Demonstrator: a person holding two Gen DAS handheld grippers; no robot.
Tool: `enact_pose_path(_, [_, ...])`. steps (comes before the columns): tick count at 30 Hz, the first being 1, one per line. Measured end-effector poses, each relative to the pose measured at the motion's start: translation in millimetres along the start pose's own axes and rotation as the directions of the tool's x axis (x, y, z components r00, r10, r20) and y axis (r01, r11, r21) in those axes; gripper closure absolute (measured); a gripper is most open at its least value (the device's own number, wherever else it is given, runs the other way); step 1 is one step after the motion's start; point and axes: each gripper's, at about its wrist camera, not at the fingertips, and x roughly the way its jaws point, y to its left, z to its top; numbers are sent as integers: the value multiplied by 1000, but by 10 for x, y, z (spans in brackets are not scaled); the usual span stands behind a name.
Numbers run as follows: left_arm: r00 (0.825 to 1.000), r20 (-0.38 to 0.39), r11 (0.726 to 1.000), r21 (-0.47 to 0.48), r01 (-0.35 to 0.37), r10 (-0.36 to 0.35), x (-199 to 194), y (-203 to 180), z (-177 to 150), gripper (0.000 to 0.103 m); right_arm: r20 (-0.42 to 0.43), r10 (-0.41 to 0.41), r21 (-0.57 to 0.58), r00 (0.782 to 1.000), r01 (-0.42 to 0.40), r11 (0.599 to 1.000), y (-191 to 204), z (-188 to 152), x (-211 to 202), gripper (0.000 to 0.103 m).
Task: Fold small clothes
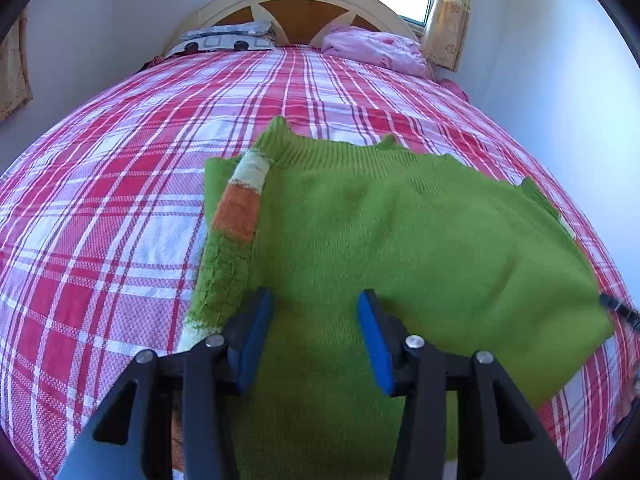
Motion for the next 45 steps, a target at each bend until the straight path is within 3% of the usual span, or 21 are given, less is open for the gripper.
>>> enact_pose_path(2, [1000,1,999,36,-2,2,16,-81,-6,39,93,33,-33,995,-30,999,105,239,-123,92])
enact_pose_path(5, [999,3,997,70,-33,33,34,-150,-17,37,145,70,-129,987,-51,990,382,652,-69,80])
enact_pose_path(8, [1000,5,998,56,-16,16,27,-110,-16,37,96,20,-224,995,2,975,730,929,372,80])
enact_pose_path(11, [1000,7,999,53,-11,10,25,-96,-18,37,-10,14,-261,1000,-16,965,919,1036,902,80])
enact_pose_path(13, [1000,7,998,58,-17,17,31,-113,-21,37,-53,-99,-308,994,78,948,935,1020,1249,80])
enact_pose_path(14, [1000,7,998,60,-17,17,31,-117,-21,37,-67,-140,-302,988,114,946,888,1007,1350,81])
enact_pose_path(16, [1000,6,998,63,-21,21,37,-124,-20,37,-72,-111,-163,991,98,982,629,1064,1406,81])
enact_pose_path(17, [1000,6,998,65,-22,22,39,-126,-20,37,-77,-150,-117,986,141,983,516,1081,1429,81])
enact_pose_path(20, [1000,8,997,72,-30,30,42,-141,-24,37,-92,-83,18,992,85,996,242,1123,1475,81])
enact_pose_path(24, [999,11,997,73,-34,33,39,-144,-32,37,-77,-137,-35,988,135,990,364,1105,1459,80])
enact_pose_path(26, [999,12,997,75,-36,35,38,-145,-34,37,-63,-119,-5,991,119,993,317,1114,1406,80])
enact_pose_path(27, [999,13,996,75,-37,36,37,-144,-36,37,-42,-122,5,992,123,992,296,1119,1331,80])
enact_pose_path(29, [999,13,997,74,-36,36,36,-139,-37,37,59,-203,5,977,203,979,351,1104,1013,77])
enact_pose_path(31, [999,14,997,75,-37,37,37,-137,-33,37,128,-150,-32,980,155,987,459,1028,684,77])
enact_pose_path(35, [999,15,996,77,-40,39,35,-133,-33,37,52,-39,-155,998,47,987,744,687,411,77])
enact_pose_path(39, [999,17,996,82,-47,46,38,-136,-32,36,-26,-2,-151,1000,-2,989,842,299,404,77])
enact_pose_path(43, [998,18,994,93,-64,63,38,-172,-42,36,25,-40,-214,999,44,976,921,73,452,76])
enact_pose_path(45, [998,18,993,104,-55,54,42,-184,-45,36,28,-51,-202,998,56,978,909,58,453,66])
